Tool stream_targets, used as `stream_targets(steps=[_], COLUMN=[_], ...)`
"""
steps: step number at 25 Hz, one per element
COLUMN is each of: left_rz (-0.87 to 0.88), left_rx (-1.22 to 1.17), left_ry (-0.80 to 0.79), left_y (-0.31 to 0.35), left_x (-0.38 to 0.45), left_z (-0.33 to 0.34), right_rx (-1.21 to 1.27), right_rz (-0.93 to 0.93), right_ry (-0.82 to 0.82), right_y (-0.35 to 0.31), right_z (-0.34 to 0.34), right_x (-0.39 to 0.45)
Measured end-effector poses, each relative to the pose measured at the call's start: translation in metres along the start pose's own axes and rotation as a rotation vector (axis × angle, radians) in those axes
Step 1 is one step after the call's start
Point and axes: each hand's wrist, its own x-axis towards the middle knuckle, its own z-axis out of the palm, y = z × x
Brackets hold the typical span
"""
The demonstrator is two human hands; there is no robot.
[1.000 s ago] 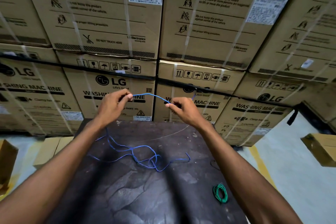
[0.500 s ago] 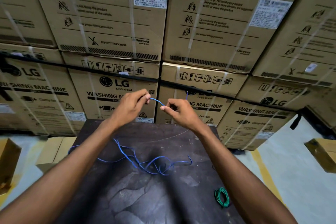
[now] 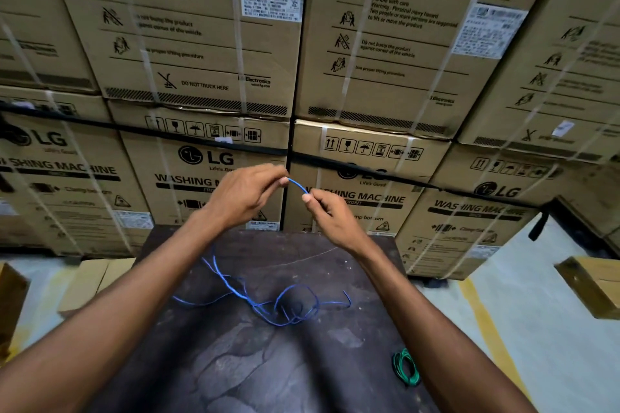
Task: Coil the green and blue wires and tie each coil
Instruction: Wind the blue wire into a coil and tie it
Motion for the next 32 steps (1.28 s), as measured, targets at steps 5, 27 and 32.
stream_targets(steps=[5,27,32], left_rz=[-0.162,-0.074,0.083], left_rx=[-0.100,0.081,0.058], left_ry=[0.056,-0.056,0.107], left_y=[-0.017,0.039,0.014], left_x=[0.010,-0.001,0.029], left_z=[-0.003,-0.007,-0.059], right_rx=[0.195,0.003,-0.125], right_rz=[0.106,-0.164,-0.099], right_ry=[-0.120,0.034,-0.177], right_y=[-0.012,-0.034,-0.035], right_z=[-0.010,-0.034,-0.041], right_x=[-0.005,0.029,0.031])
